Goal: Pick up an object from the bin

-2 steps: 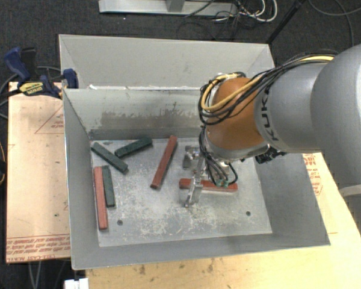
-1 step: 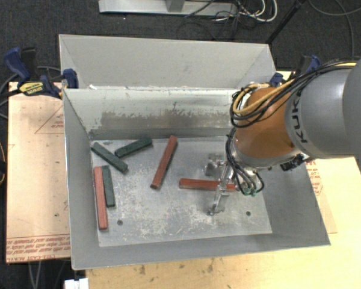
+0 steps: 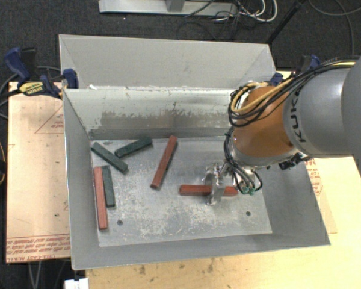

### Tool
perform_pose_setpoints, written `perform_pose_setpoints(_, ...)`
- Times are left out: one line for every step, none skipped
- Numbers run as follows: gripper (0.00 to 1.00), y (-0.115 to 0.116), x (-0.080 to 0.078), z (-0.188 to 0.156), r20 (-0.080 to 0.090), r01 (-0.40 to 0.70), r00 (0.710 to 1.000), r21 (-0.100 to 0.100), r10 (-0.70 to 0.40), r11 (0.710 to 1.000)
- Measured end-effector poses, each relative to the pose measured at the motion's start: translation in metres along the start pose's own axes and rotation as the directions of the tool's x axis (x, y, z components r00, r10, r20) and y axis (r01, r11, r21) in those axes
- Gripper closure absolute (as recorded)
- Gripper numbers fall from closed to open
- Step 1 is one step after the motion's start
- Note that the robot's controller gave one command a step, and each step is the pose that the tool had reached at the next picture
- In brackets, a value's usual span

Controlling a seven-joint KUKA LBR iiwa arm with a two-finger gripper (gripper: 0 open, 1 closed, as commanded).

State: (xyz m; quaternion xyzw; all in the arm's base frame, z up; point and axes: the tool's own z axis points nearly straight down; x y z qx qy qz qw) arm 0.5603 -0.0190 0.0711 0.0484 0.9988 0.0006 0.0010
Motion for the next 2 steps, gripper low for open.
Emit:
perform_pose_setpoints(1.0, 0.0, -0.01, -0.024, 0.003, 0.006, 1.0, 0.0, -0.006, 1.0)
perform_pose_setpoints(1.0, -0.029, -0.018, -0.161, 0.01, 0.065, 0.998, 0.002, -0.065, 0.998)
